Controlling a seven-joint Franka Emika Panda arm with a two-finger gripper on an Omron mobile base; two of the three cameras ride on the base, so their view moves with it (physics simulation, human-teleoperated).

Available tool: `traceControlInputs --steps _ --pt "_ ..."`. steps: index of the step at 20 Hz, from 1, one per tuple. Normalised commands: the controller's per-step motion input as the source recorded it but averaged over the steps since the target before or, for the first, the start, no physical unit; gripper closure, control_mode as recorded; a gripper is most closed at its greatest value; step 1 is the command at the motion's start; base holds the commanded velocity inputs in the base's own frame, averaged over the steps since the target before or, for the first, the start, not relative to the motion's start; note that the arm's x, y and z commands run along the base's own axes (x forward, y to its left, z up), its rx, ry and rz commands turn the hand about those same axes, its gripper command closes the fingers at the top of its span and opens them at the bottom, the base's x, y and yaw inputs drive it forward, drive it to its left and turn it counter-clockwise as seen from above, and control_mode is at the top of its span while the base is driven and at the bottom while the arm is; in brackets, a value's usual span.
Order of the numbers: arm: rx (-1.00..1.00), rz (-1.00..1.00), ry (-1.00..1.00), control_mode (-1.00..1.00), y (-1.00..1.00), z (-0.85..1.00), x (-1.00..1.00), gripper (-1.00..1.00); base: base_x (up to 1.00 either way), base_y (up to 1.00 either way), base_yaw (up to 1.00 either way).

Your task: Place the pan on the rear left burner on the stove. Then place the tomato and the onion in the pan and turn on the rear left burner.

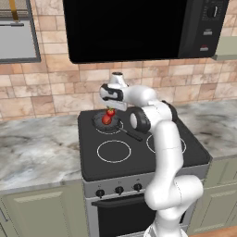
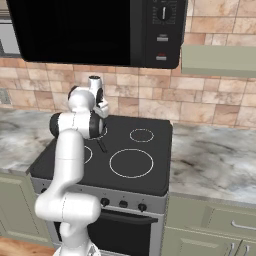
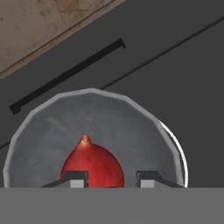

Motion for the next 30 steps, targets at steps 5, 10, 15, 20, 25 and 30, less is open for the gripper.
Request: traceControlInputs --steps 5,10,15,20,25,30 --pt "-0.03 0.00 0.00 -1.00 0.13 -0.13 0.00 -1.00 0.00 0.00 0.00" --pt "-0.03 0.00 0.00 -1.00 0.12 -0.13 0.00 -1.00 0.00 0.00 0.00" --pt "-0.01 0.00 0.00 -1.00 0.02 -0.01 0.00 -1.00 0.00 0.00 0.00" --pt "0.00 0.00 -0.02 -1.00 0.00 0.26 0.00 -1.00 0.00 0.00 0.00" --pt "-0.02 0.00 0.00 -1.00 0.06 0.18 -0.18 -1.00 0.00 0.00 0.00" --pt "-0.02 0.00 0.00 -1.00 0.02 0.00 -0.47 -1.00 0.00 0.00 0.00"
